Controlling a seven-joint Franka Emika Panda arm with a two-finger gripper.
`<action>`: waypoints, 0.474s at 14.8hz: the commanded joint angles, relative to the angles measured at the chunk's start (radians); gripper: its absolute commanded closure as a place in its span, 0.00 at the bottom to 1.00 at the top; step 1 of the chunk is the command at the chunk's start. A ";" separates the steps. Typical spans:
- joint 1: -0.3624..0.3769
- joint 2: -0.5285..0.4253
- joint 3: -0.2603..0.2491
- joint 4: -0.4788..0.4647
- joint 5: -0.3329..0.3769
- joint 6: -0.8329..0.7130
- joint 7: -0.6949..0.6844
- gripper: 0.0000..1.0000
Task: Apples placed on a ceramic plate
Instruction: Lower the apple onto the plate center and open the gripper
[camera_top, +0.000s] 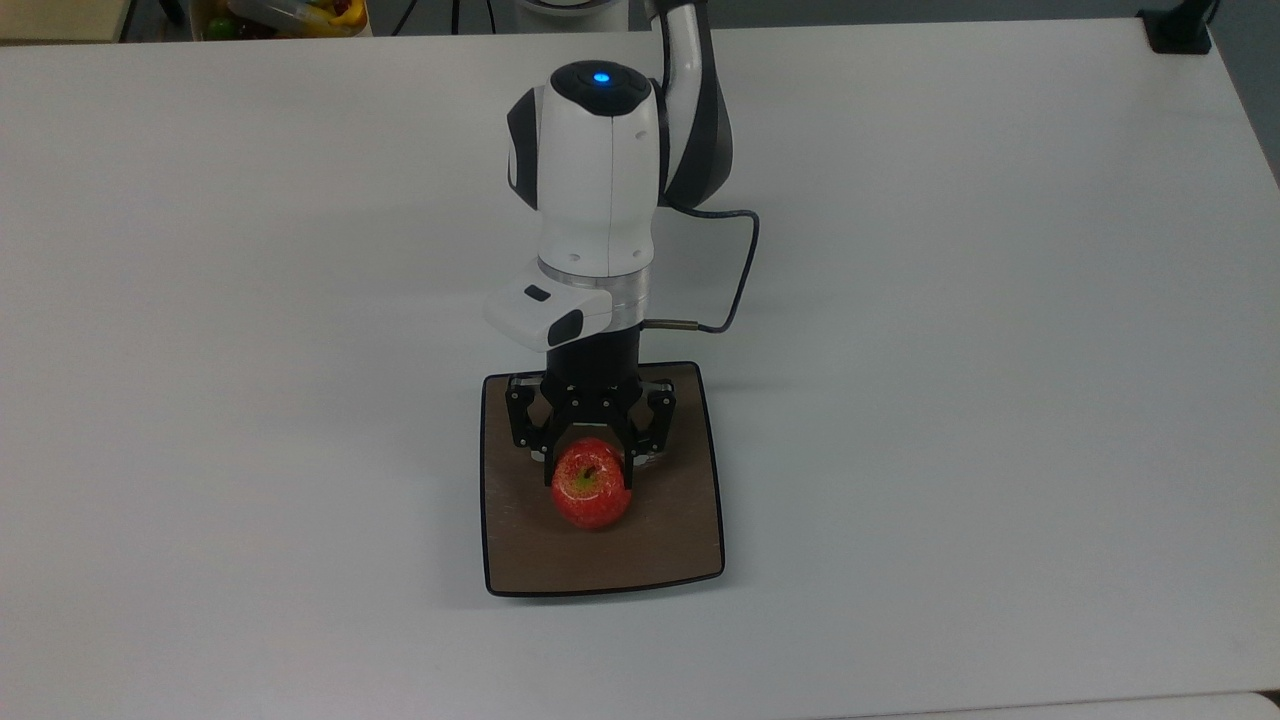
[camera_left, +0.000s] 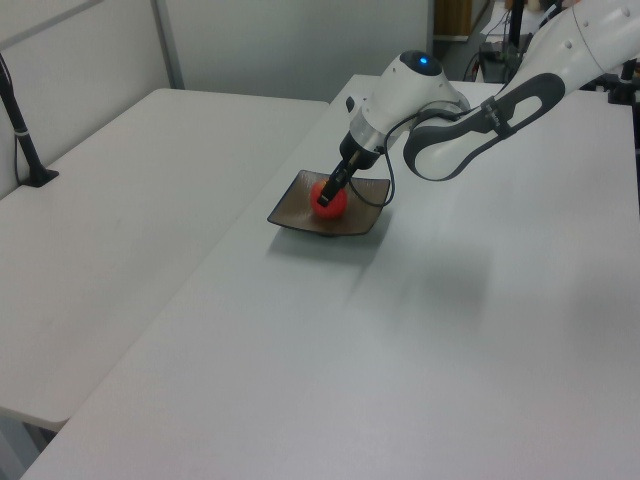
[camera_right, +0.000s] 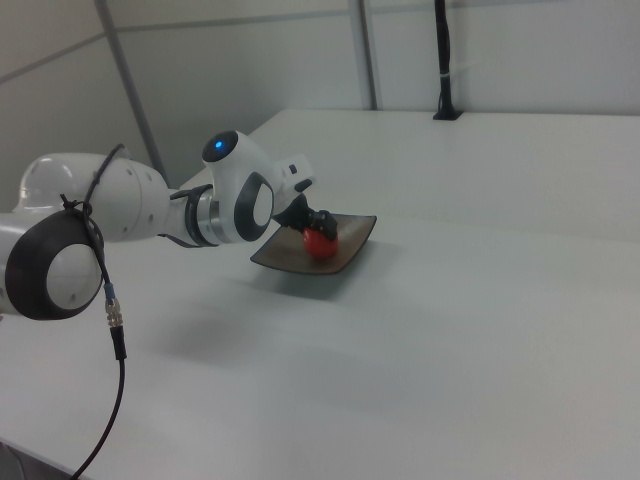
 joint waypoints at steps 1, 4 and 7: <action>0.003 0.011 -0.010 0.018 -0.025 0.006 0.037 0.17; 0.003 0.006 -0.010 0.015 -0.027 0.005 0.036 0.00; 0.002 -0.027 -0.010 0.010 -0.025 -0.003 0.036 0.00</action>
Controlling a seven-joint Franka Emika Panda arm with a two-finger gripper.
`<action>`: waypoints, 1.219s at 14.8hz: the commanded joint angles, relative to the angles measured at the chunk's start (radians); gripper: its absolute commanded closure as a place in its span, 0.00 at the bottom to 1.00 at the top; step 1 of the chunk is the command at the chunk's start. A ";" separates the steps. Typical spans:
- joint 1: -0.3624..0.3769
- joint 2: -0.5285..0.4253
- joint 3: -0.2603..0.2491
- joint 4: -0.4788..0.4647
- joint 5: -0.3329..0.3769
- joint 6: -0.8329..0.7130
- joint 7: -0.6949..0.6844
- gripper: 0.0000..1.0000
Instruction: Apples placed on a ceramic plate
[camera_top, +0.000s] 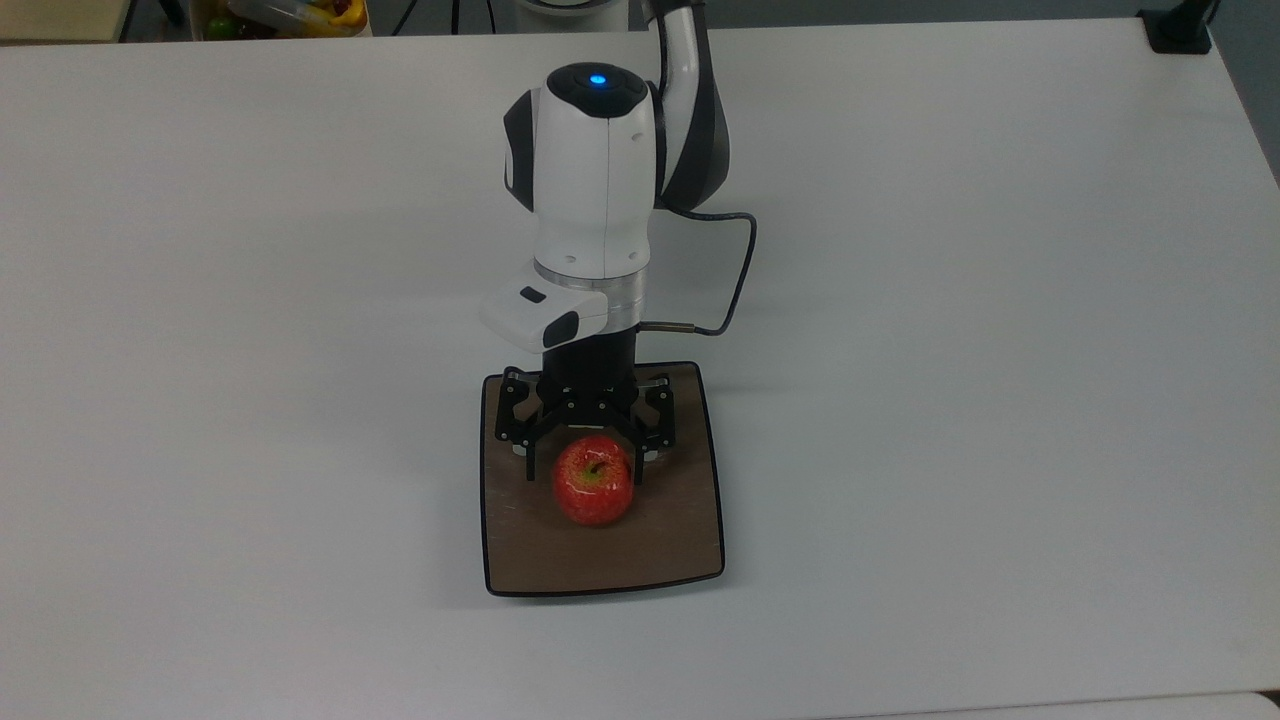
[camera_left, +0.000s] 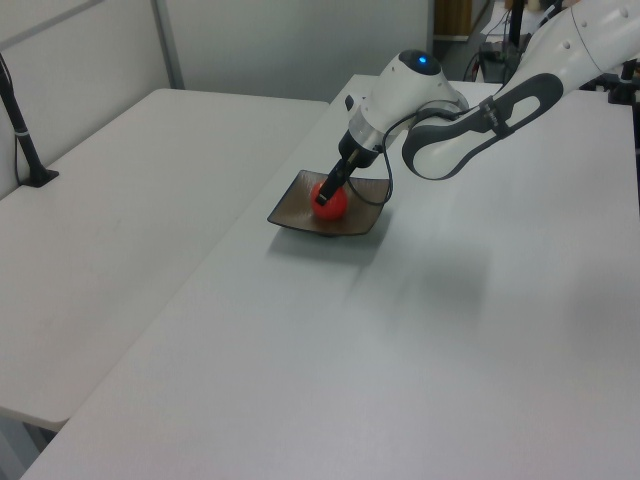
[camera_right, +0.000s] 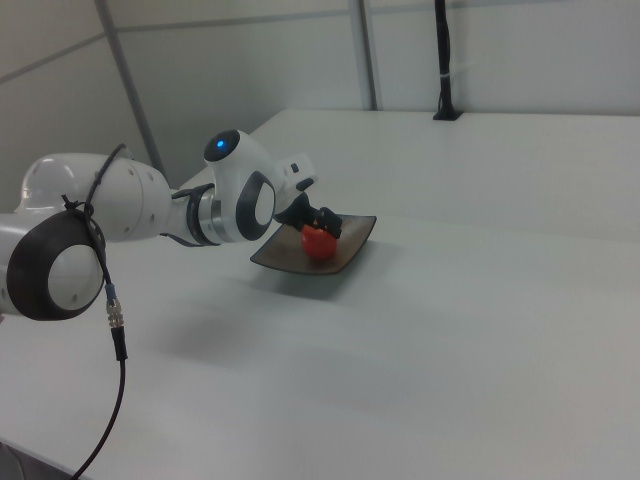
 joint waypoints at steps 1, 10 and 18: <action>0.008 -0.054 -0.010 -0.009 -0.022 -0.010 0.034 0.00; -0.018 -0.433 -0.007 -0.048 0.050 -0.559 0.108 0.00; -0.080 -0.716 -0.012 -0.067 0.175 -1.063 0.162 0.00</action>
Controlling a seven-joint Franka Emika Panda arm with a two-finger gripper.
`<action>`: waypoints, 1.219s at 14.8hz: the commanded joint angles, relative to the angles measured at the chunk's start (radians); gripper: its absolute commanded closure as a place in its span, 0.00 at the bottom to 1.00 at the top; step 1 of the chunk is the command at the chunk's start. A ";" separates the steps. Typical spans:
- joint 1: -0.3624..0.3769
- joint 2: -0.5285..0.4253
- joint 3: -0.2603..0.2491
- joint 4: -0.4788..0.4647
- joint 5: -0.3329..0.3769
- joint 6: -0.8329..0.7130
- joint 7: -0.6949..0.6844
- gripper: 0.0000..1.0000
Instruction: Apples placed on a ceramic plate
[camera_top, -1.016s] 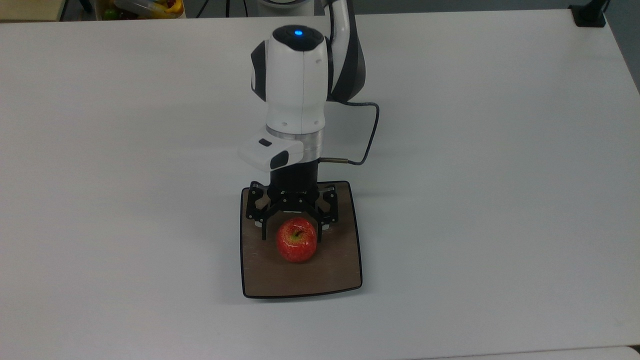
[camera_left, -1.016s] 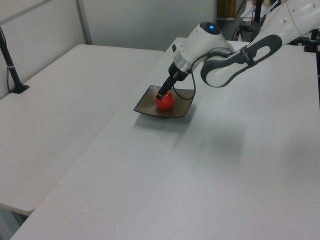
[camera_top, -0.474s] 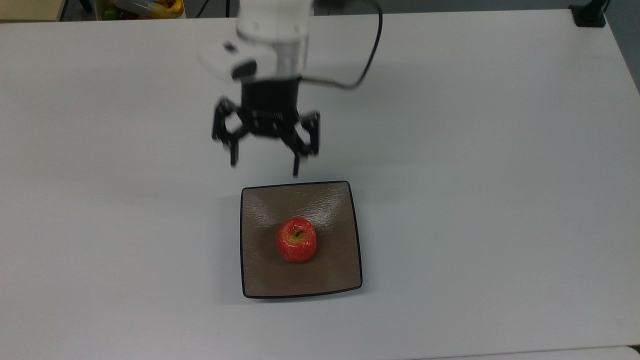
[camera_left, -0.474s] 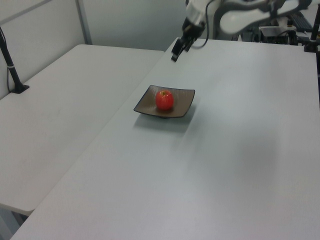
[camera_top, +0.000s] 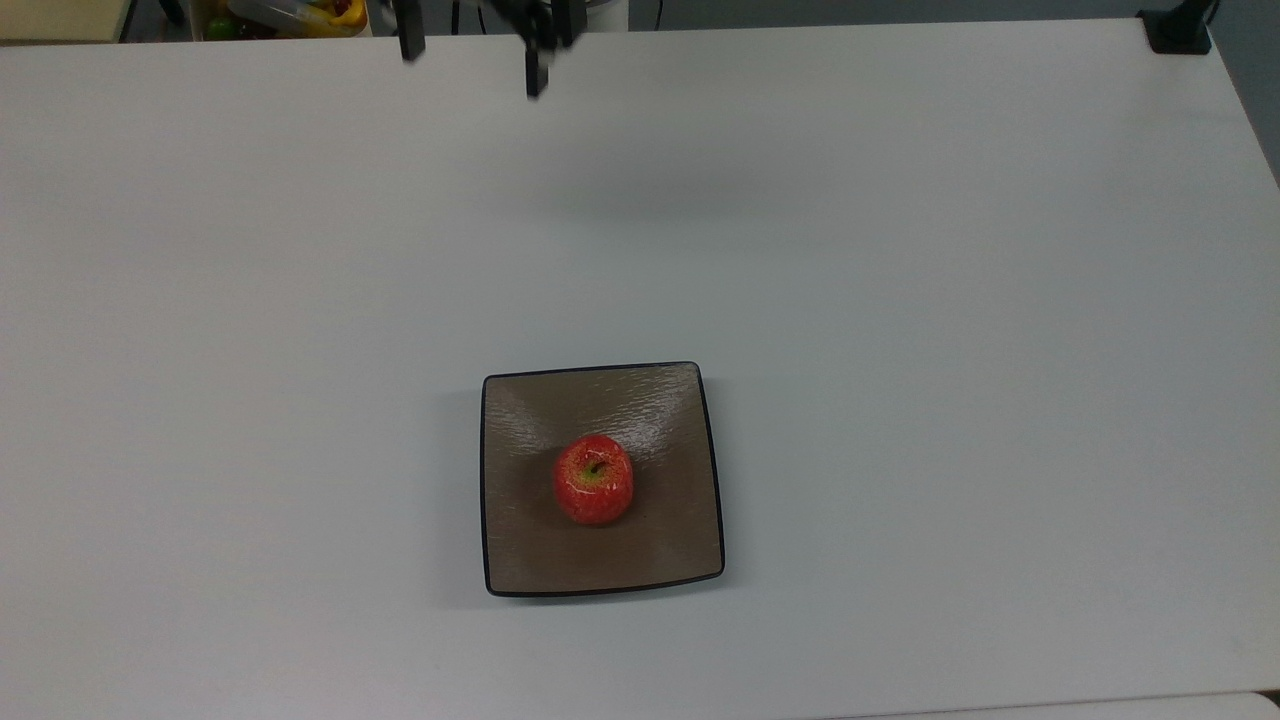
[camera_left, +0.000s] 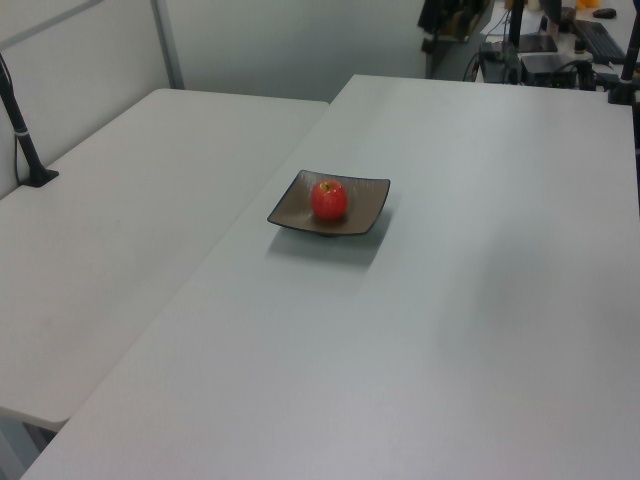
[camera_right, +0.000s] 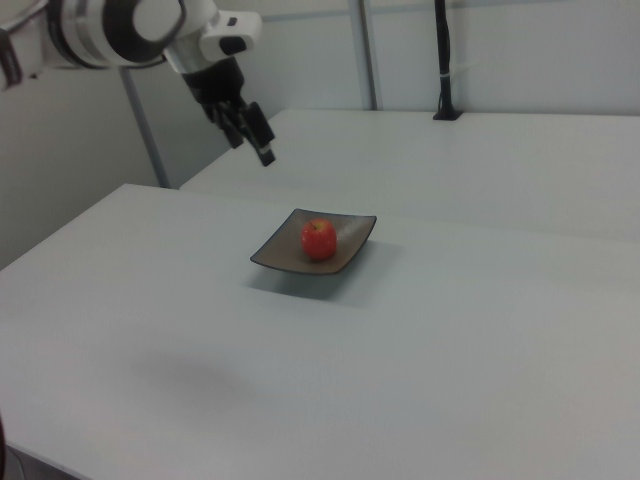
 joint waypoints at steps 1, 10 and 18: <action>-0.017 -0.125 -0.006 -0.096 0.062 -0.127 0.014 0.00; -0.034 -0.157 -0.003 -0.177 0.134 -0.150 -0.263 0.00; -0.043 -0.104 -0.004 -0.169 0.118 -0.058 -0.492 0.00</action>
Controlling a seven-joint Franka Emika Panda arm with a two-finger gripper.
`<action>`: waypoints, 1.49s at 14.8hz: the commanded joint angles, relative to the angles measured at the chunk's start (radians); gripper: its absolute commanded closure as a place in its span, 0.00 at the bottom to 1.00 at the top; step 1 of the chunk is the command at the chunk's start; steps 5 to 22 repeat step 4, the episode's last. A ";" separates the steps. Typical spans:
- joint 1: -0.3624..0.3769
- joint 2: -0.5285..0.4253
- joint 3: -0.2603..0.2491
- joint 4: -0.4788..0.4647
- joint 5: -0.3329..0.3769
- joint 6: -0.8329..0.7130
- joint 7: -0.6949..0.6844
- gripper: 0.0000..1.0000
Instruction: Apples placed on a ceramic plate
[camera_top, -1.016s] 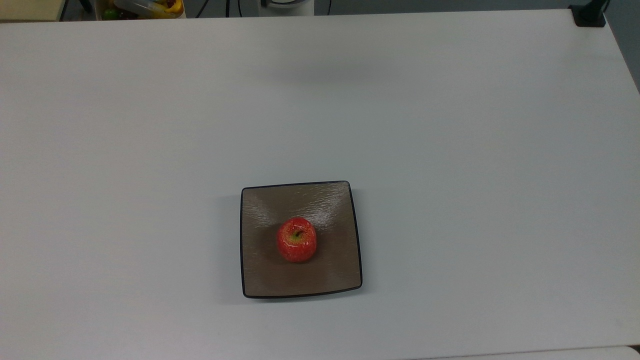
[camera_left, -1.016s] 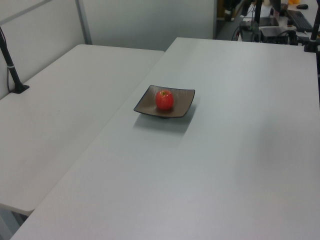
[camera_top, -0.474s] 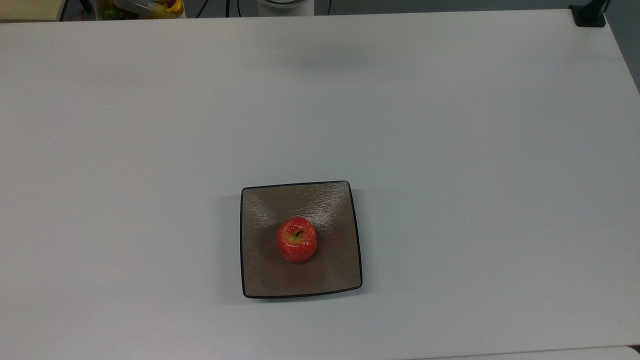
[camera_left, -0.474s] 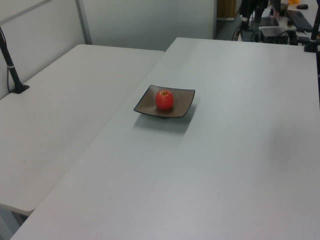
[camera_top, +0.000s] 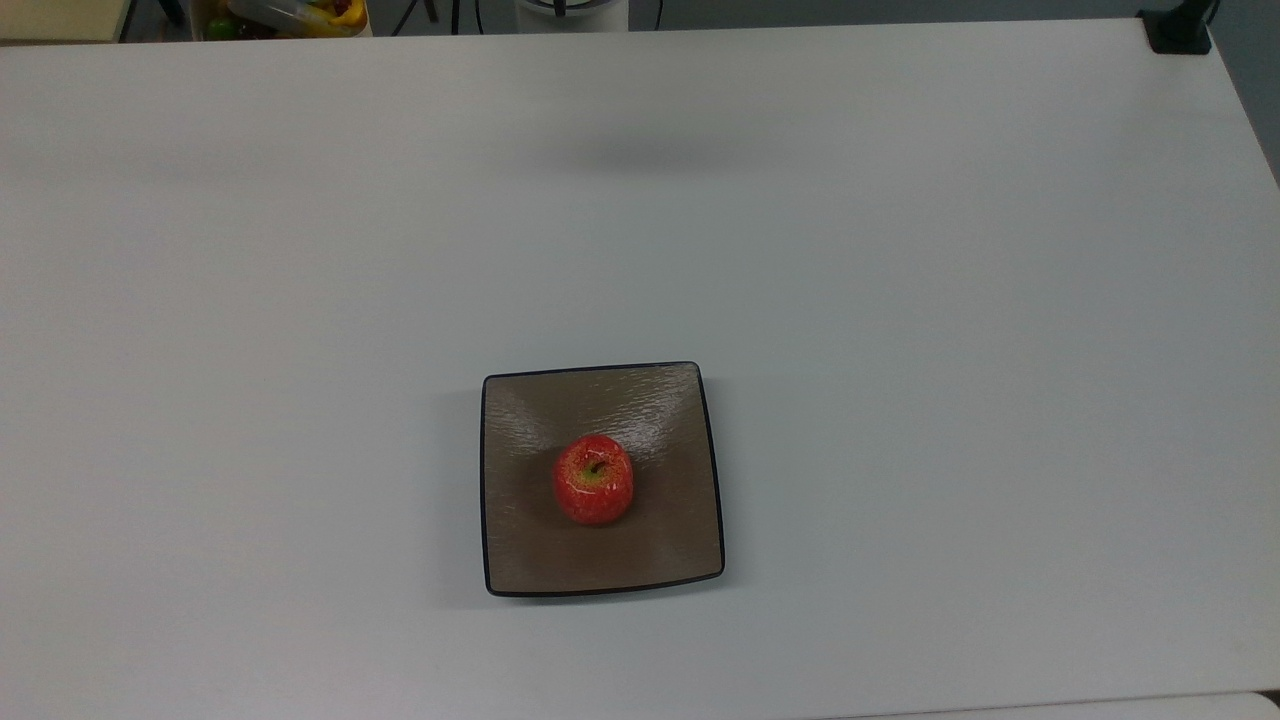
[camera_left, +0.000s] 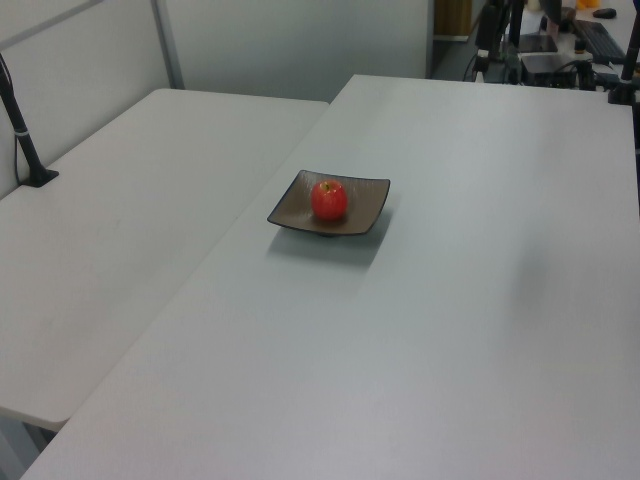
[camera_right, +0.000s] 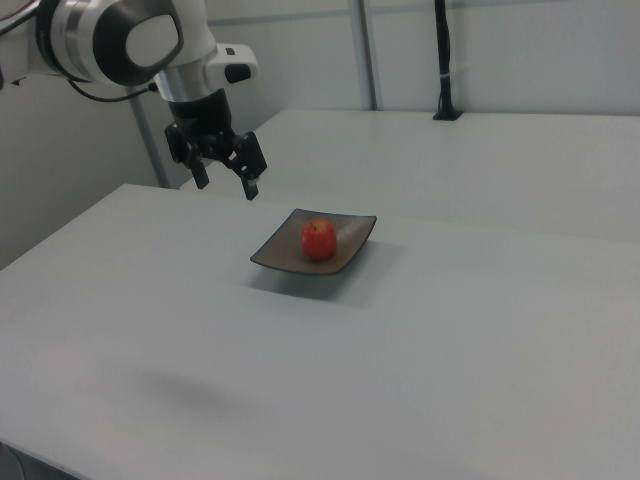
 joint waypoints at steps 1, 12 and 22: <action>-0.009 0.008 -0.002 -0.007 0.005 0.021 -0.051 0.00; -0.009 0.008 -0.003 -0.007 0.005 0.020 -0.048 0.00; -0.009 0.008 -0.003 -0.007 0.005 0.020 -0.048 0.00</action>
